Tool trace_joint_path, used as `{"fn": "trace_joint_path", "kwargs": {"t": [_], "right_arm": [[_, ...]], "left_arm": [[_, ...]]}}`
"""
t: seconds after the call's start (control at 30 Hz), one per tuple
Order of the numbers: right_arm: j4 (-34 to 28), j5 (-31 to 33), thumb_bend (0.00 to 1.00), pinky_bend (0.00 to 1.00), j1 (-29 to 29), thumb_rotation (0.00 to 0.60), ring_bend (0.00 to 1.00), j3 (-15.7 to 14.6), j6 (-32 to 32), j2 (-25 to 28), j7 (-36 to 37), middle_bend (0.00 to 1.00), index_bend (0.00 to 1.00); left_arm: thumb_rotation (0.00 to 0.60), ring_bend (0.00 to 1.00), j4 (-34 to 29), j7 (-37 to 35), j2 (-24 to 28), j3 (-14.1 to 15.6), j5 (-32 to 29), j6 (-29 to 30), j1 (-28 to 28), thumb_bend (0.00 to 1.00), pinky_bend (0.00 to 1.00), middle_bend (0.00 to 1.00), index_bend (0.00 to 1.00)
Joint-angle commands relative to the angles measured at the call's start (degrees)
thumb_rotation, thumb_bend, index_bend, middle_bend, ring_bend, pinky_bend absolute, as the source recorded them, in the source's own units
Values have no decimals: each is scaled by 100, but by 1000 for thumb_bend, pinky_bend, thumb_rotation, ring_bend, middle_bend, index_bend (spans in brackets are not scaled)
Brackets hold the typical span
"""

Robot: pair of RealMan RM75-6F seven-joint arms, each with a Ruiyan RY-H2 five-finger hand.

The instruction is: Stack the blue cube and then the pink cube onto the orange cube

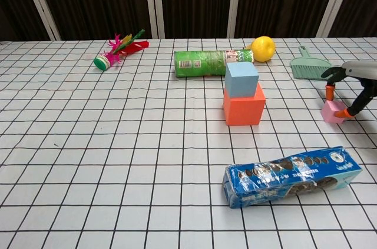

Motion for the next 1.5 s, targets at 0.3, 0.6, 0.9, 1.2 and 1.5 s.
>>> {"fn": "trace_joint_path", "kwargs": {"t": [0.3,0.6,0.9,1.2,1.5], "right_arm": [[-92,-121,380,0,-26,600,25,10,84,68,71,74,529],[-434,-119,381,0,-26,600,25,60,198,308,-36,74,530],[-1211,179,381,0,115,600,25,244,351,974,-618,74,530],[-2477,1074,381,0,545,600,25,467,517,1888,-1744,74,533],[-3521,2028,383,0,1043,600,25,477,654,2442,-2520,74,533]], "left_arm": [[600,0,3,2,-3,6,18,-9,-6,206,18,10,221],[600,0,7,-40,11,1,20,-15,-1,206,18,10,221],[600,0,24,-86,26,0,30,-52,-9,206,18,10,221],[600,0,17,-132,46,14,66,-58,-2,206,18,10,222],[600,0,52,-156,50,14,37,-168,-43,206,18,10,222]]}}
